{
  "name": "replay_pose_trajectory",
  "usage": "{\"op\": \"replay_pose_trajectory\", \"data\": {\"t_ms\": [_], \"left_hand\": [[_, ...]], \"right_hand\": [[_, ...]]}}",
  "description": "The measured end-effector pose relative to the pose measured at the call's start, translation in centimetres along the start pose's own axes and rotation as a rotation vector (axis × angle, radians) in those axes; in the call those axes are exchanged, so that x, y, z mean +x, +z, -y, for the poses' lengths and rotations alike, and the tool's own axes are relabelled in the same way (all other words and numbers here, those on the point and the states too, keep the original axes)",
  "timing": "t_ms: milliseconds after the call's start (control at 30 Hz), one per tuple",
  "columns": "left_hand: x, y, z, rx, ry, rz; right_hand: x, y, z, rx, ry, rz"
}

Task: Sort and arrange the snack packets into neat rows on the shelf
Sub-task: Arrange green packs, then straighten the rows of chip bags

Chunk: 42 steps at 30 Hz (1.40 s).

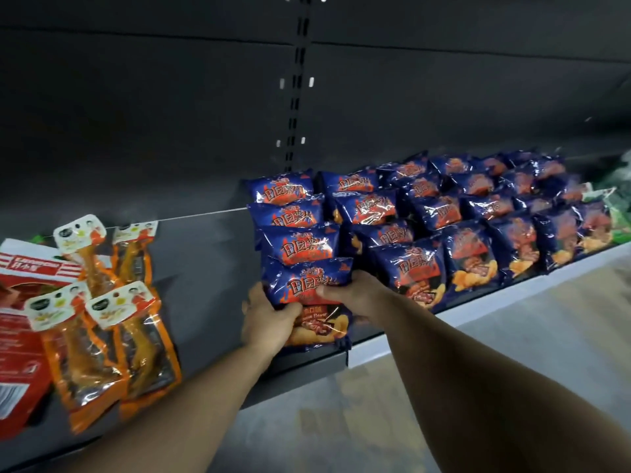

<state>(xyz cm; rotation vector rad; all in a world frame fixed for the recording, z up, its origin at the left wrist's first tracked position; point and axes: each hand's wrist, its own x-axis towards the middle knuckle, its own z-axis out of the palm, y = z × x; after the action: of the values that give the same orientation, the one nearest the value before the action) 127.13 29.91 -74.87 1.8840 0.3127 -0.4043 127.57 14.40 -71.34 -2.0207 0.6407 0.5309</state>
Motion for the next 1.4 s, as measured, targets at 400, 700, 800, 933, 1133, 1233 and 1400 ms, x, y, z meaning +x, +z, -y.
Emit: {"op": "replay_pose_trajectory", "data": {"t_ms": [400,700,800,933,1133,1233,1400], "left_hand": [[0.7,2.7,-1.7,-0.123,0.034,0.03],[0.1,4.1,-2.0,-0.132,0.039,0.044],[0.2,4.2,-1.9,-0.131,0.027,0.044],[0.2,4.1,-1.6,-0.135,0.023,0.03],[0.7,4.0,-1.0,-0.135,0.031,0.023],[0.5,3.7,-1.0,-0.151,0.033,0.027],[-0.1,3.2,-1.4,-0.181,0.022,0.021]], "right_hand": [[1.6,-0.7,-0.2,0.052,0.001,-0.089],[0.7,-1.6,0.3,0.103,0.011,-0.183],[0.4,-1.5,0.6,0.074,0.031,-0.168],[0.0,-1.3,0.9,0.038,0.056,-0.15],[-0.9,-1.5,1.3,0.001,0.076,-0.187],[-1.3,-1.5,1.4,-0.102,0.031,-0.271],[-1.8,-1.2,2.1,-0.276,-0.044,-0.369]]}}
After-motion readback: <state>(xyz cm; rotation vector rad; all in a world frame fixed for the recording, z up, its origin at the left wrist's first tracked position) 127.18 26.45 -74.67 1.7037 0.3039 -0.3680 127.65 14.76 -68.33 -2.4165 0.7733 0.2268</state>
